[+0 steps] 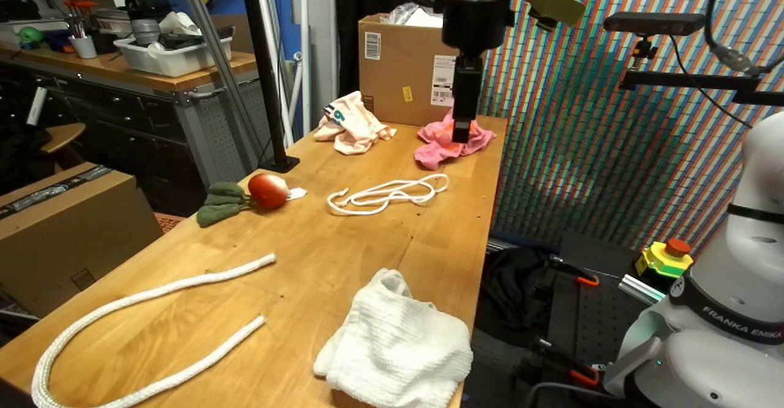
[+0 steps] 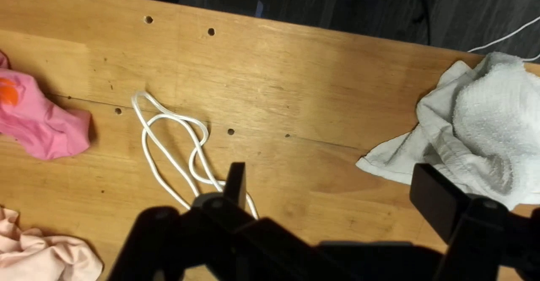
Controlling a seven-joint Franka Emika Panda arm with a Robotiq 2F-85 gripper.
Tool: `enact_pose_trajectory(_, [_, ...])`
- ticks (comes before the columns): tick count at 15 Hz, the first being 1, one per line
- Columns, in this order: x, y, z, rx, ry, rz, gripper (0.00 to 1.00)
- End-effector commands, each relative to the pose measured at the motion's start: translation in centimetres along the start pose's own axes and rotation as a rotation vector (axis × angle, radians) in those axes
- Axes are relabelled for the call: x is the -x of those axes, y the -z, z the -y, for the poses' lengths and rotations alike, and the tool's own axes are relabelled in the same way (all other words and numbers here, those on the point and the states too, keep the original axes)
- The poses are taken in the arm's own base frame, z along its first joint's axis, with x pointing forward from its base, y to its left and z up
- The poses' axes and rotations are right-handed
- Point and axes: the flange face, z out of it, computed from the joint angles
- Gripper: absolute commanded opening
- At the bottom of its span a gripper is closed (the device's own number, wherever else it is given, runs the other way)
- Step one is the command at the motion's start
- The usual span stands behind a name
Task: Move the pink shirt to the right, move the thick white rope to the left, move the peach shirt to the right, move the white towel to the left, move the radish backwards
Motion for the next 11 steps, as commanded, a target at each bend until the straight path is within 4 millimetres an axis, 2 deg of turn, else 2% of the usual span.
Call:
enact_pose_trajectory(1, [6.4,-0.5,-2.0,0.018,-0.051,-0.177,1.0])
enact_pose_trajectory(4, [10.5,-1.7,-3.8,0.043,-0.065,-0.278,1.0])
enact_pose_trajectory(7, [13.2,-2.7,-6.1,0.029,-0.073,-0.329,1.0])
enact_pose_trajectory(8, [10.9,-2.5,-5.1,0.022,-0.085,-0.259,1.0])
enact_pose_trajectory(11, [12.8,-2.8,-6.1,0.012,-0.087,-0.29,1.0])
